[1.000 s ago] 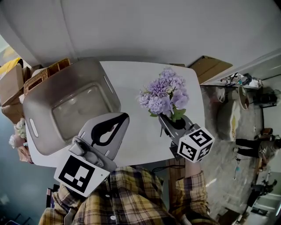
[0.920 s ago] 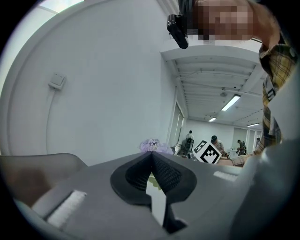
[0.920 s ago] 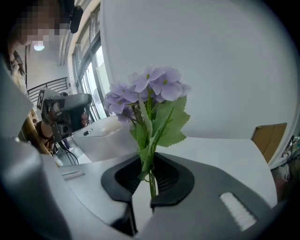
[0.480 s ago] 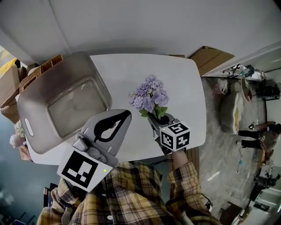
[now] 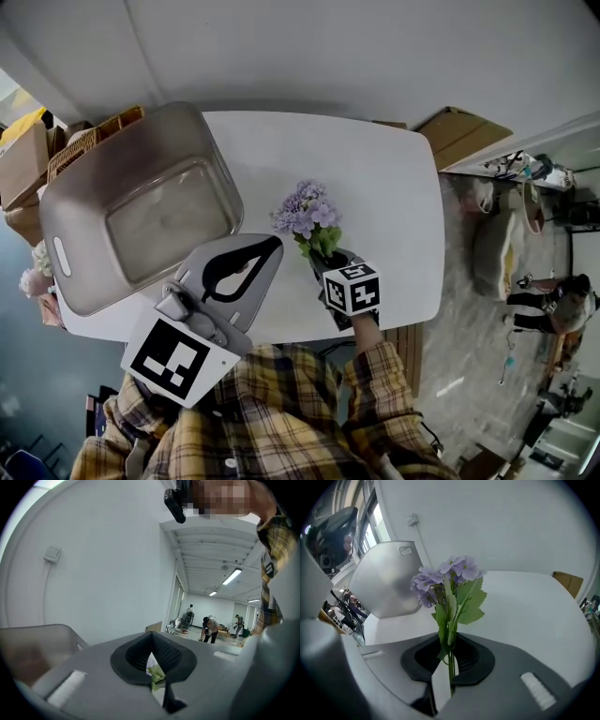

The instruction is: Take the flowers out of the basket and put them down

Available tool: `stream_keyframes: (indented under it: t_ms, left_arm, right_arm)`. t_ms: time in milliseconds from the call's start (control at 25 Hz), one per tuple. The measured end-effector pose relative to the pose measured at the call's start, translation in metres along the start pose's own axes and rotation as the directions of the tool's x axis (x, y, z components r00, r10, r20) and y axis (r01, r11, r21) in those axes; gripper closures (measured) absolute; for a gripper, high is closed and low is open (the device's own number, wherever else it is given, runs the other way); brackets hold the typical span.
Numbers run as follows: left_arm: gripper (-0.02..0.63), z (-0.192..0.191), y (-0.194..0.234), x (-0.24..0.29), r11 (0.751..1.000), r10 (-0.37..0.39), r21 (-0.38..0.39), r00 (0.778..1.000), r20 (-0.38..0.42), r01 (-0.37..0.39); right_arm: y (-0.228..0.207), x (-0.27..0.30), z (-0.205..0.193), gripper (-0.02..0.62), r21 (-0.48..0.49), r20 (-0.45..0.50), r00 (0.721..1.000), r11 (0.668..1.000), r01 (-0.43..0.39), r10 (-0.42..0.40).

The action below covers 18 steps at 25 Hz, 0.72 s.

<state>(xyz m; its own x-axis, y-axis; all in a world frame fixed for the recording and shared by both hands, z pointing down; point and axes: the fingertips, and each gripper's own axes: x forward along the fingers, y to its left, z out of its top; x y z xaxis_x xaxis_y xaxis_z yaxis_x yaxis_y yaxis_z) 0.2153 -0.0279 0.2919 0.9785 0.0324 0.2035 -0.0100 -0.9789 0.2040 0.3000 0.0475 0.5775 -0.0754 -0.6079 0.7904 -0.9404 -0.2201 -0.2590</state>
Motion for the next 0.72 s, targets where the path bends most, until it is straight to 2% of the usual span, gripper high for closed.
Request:
stream_keyframes:
  t_ms: [240, 720]
  left_arm:
    - [0.594, -0.009, 0.017, -0.012, 1.000, 0.018, -0.006, 1.000, 0.001, -0.018]
    - [0.594, -0.004, 0.015, -0.009, 1.000, 0.019, -0.013, 1.000, 0.010, -0.018]
  right_arm:
    - [0.010, 0.030, -0.008, 0.530, -0.018, -0.043, 0.999, 1.000, -0.002, 0.002]
    - [0.008, 0.017, -0.002, 0.456, 0.015, -0.043, 0.999, 1.000, -0.021, 0.021]
